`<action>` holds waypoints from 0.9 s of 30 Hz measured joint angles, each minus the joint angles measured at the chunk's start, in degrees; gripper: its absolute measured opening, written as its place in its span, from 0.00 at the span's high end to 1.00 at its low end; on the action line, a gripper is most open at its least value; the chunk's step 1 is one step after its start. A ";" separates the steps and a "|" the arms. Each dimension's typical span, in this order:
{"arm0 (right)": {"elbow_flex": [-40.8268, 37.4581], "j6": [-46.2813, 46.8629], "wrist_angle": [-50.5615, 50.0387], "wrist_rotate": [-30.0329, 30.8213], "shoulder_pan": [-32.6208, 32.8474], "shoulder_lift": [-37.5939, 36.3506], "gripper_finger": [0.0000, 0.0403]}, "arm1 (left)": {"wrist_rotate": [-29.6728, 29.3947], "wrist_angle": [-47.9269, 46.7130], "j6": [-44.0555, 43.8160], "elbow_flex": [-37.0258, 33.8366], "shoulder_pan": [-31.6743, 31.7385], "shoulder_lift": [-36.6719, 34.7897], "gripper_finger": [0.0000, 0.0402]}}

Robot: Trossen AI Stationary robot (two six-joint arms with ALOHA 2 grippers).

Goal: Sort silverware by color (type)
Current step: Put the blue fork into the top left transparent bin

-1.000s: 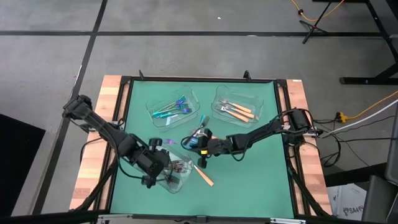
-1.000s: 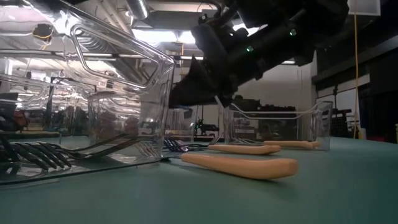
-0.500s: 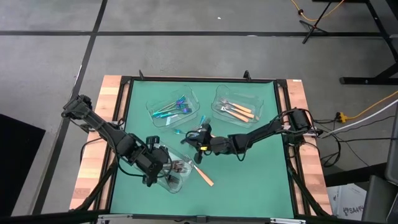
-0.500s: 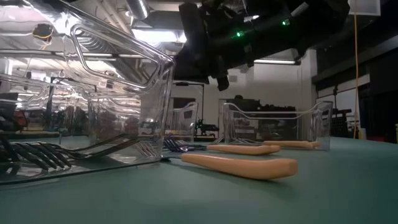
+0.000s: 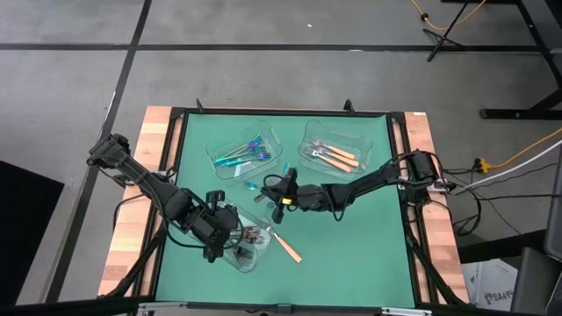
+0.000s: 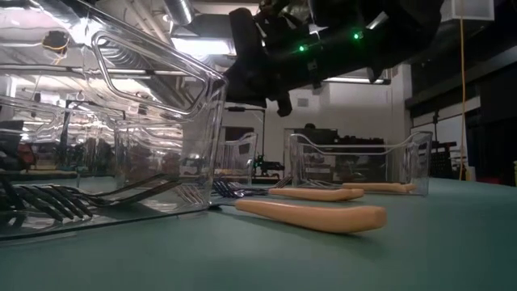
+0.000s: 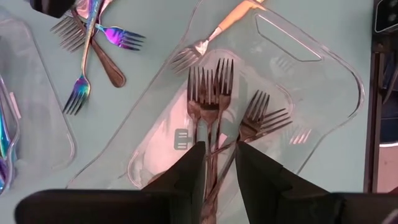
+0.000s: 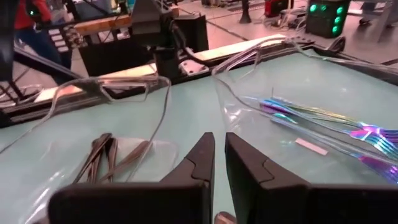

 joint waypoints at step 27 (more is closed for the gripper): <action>0.00 3.83 -15.75 -18.73 -10.60 0.35 0.73 | -1.70 0.09 0.02 0.00 0.00 0.02 0.80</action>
